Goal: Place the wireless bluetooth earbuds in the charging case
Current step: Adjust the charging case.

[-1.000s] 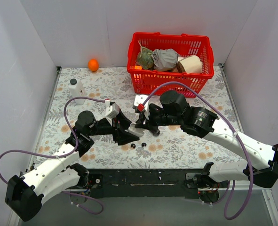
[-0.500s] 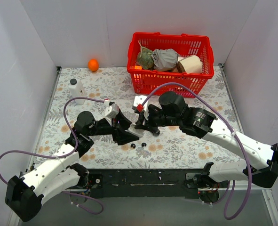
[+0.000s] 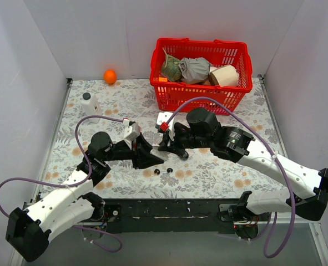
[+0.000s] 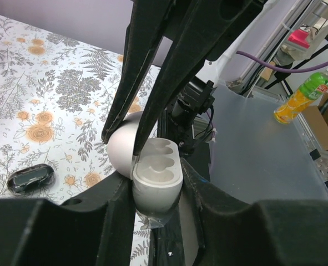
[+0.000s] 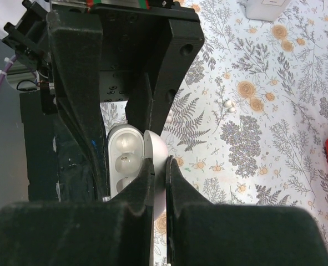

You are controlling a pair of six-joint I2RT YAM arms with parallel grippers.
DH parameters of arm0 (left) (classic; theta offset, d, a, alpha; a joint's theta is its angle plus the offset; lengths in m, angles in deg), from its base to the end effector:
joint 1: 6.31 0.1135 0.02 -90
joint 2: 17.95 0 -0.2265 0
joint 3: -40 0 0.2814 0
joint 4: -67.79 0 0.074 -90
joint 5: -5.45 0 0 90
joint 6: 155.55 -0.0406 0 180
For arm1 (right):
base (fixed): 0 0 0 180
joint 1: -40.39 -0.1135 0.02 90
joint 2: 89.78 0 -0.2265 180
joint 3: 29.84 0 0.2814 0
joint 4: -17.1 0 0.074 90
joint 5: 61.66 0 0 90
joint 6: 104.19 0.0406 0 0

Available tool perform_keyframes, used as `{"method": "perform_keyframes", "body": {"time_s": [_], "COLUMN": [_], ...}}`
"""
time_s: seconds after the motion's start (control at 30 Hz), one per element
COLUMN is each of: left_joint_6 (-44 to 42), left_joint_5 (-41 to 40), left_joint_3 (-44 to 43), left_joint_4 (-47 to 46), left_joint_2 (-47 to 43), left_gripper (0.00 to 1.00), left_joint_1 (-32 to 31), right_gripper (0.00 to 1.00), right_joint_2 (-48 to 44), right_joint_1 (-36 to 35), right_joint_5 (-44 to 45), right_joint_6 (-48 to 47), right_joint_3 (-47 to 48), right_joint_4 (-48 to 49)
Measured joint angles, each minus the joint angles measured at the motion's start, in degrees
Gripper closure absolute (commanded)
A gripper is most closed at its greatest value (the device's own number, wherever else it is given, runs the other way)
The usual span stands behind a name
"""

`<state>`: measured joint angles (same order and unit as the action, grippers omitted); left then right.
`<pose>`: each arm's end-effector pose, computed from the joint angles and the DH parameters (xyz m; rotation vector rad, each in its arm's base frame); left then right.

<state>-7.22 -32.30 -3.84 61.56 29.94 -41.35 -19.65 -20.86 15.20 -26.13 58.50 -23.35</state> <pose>0.1843 -0.1684 0.2654 0.5113 1.8623 -1.8795 0.1436 0.2810 0.3715 -1.3341 1.5338 0.7799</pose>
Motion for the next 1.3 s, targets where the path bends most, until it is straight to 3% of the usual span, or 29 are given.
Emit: {"method": "perform_keyframes", "body": {"time_s": [0.2, 0.23, 0.33, 0.37, 0.4, 0.5, 0.57, 0.6, 0.7, 0.9, 1.07, 1.3], "left_joint_6": [-0.1, -0.1, -0.1, -0.2, -0.3, -0.4, -0.5, -0.5, -0.4, -0.7, -1.0, -0.8], "left_joint_5": [0.3, 0.3, 0.3, 0.3, 0.3, -0.2, -1.3, -1.9, -4.5, -11.6, -18.8, -27.5], "left_joint_3": [0.1, 0.1, 0.2, 0.2, 0.2, 0.4, 1.2, 1.6, 3.0, 4.0, 4.7, 5.0], "left_joint_4": [0.1, 0.1, 0.1, 0.1, 0.1, 0.0, 0.0, 0.1, 0.5, 5.1, 10.4, 20.1], "left_joint_2": [0.0, 0.0, 0.0, 0.0, 0.0, 0.0, -0.4, -0.7, -2.7, -10.2, -19.5, -29.3], "left_gripper": [0.92, 1.0, 1.0, 1.0, 1.0, 1.0, 1.0, 1.0, 1.0, 1.0, 1.0, 1.0], "left_joint_1": [0.0, 0.0, 0.0, 0.0, 0.0, 0.0, 0.0, 0.0, 0.0, 0.0, 0.0, 0.0], "right_gripper": [0.99, 0.99, 0.97, 0.88, 0.69, 0.5, 0.45, 0.24, 0.09, 0.05, 0.06, 0.19], "right_joint_2": [0.2, 0.2, 0.2, 0.2, 0.3, 0.3, 0.3, 0.3, 0.1, -4.3, -10.6, -4.7], "right_joint_1": [0.0, 0.0, 0.0, 0.0, 0.0, 0.0, 0.0, 0.0, 0.4, 6.4, 11.5, 11.3], "right_joint_5": [0.2, 0.2, 0.2, 0.2, 0.2, 0.5, 0.8, 1.1, 2.0, 2.7, 4.5, 3.7], "right_joint_6": [0.0, 0.0, 0.0, 0.0, 0.1, 1.5, 2.4, 3.0, 5.5, 11.0, 16.0, 19.9], "right_joint_3": [0.0, 0.0, 0.0, 0.0, 0.0, 0.0, 0.0, 0.0, 0.0, -1.8, -11.1, -24.6], "right_joint_4": [0.0, 0.0, 0.0, 0.0, 0.0, 0.2, 1.1, 1.6, 3.2, 8.0, 13.4, 18.4]}}
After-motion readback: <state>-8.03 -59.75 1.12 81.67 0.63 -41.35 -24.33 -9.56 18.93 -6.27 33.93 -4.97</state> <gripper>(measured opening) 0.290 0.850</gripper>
